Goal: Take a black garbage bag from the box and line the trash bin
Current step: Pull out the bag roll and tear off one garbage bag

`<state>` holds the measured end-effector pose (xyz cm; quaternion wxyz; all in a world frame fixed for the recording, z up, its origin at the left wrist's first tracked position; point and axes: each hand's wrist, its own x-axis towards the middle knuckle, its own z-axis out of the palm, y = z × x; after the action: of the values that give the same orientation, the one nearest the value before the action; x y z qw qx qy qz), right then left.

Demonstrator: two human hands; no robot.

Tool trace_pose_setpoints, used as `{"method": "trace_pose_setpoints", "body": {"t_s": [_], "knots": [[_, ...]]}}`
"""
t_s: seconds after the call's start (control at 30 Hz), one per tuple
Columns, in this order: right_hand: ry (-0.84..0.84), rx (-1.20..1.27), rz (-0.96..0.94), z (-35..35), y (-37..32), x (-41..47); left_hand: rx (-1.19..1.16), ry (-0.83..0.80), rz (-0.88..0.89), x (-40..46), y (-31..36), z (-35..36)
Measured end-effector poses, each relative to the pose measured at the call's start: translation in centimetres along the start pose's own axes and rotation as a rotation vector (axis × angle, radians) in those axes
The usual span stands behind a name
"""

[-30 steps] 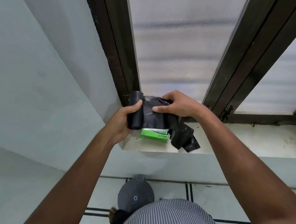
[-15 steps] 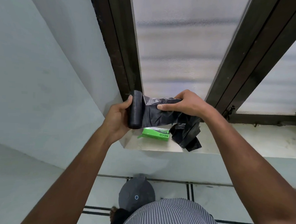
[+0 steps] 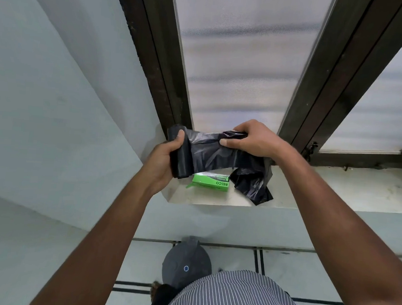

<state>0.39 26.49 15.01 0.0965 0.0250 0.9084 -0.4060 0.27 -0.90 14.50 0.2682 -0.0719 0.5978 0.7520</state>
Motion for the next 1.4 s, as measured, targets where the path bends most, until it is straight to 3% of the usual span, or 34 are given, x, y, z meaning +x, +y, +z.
{"method": "trace_pose_setpoints", "body": {"t_s": [0.2, 0.4, 0.7, 1.13, 1.23, 1.4], "knots": [[0.024, 0.055, -0.013, 0.5, 0.9, 0.5, 0.008, 0.029, 0.002, 0.3, 0.0, -0.3], [0.011, 0.061, -0.014, 0.8, 1.0, 0.7, -0.143, 0.027, -0.008, 1.3, 0.1, -1.4], [-0.050, 0.049, 0.051, 0.0, 1.6, 1.1, 0.271, 0.110, 0.066, 1.3, -0.2, -1.9], [-0.053, 0.049, 0.044, -0.2, 1.9, 1.4, 0.533, 0.274, 0.022, 2.1, -0.8, -2.1], [-0.067, 0.050, 0.049, -0.1, 1.8, 1.3, 0.435, 0.271, -0.045, 2.0, -0.5, -1.7], [-0.063, 0.032, 0.058, 0.1, 1.6, 1.3, 0.110, 0.095, -0.169, 1.5, 0.7, -2.1]]}}
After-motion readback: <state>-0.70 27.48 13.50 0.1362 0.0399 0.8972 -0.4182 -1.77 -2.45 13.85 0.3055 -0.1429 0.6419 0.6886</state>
